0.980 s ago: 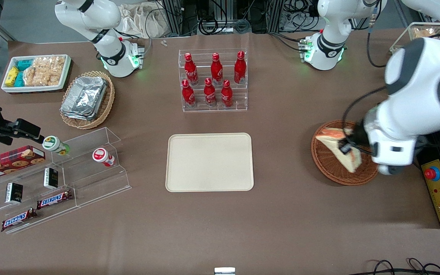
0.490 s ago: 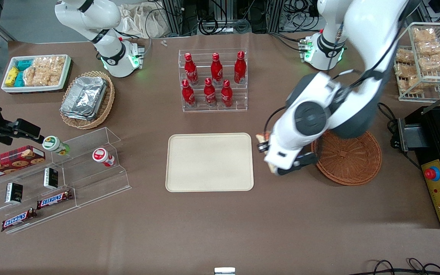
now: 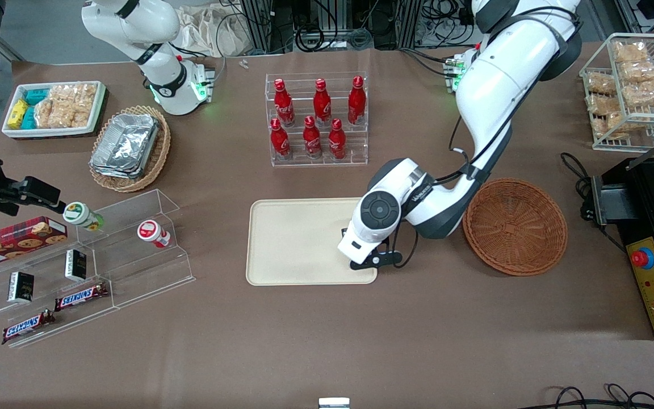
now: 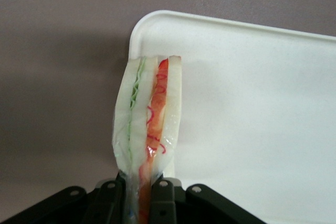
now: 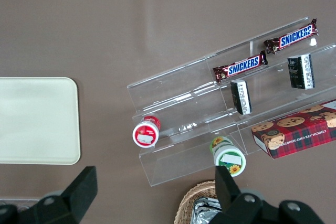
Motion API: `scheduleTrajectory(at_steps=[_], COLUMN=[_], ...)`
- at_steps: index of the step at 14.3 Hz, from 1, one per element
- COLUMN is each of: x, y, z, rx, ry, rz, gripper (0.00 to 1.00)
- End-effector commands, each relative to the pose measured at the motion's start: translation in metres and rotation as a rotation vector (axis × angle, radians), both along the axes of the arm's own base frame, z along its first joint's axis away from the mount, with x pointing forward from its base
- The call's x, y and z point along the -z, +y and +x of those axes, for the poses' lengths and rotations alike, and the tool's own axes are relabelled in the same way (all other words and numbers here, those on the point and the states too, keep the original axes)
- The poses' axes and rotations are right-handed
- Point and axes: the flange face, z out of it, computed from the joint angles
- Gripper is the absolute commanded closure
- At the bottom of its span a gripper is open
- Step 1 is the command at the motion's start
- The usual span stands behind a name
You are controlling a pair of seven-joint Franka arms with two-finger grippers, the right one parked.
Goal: Place sandwich from basket to tray
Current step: 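Lower the sandwich onto the tray and open the left gripper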
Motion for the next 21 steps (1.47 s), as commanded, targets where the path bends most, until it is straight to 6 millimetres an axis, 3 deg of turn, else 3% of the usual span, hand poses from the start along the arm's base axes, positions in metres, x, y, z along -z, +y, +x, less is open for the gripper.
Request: scheduleTrajectory(at_steps=[1, 3, 4, 5, 6, 7, 10, 12, 15, 19, 21], x=[0.017, 0.023, 0.023, 0.023, 0.022, 0.021, 0.007, -0.022, -0.083, -0.168, -0.200], y=[-0.020, -0.019, -0.020, -0.019, -0.019, -0.019, -0.014, -0.007, 0.047, 0.105, 0.136], z=[-0.012, -0.014, -0.014, -0.014, -0.013, -0.013, -0.006, 0.002, 0.035, 0.051, 0.058], rx=[0.070, 0.071, 0.069, 0.059, 0.067, 0.067, 0.068, 0.056, -0.034, -0.135, -0.200], ry=[-0.021, -0.013, -0.012, -0.013, -0.017, -0.023, -0.056, -0.092, -0.131, -0.176, -0.185], rz=[0.035, 0.040, 0.040, 0.042, 0.044, 0.049, 0.059, 0.058, 0.060, 0.056, 0.026], gripper=[1.00, 1.00, 0.91, 0.61, 0.10, 0.00, 0.00, 0.00, 0.00, 0.00, 0.00])
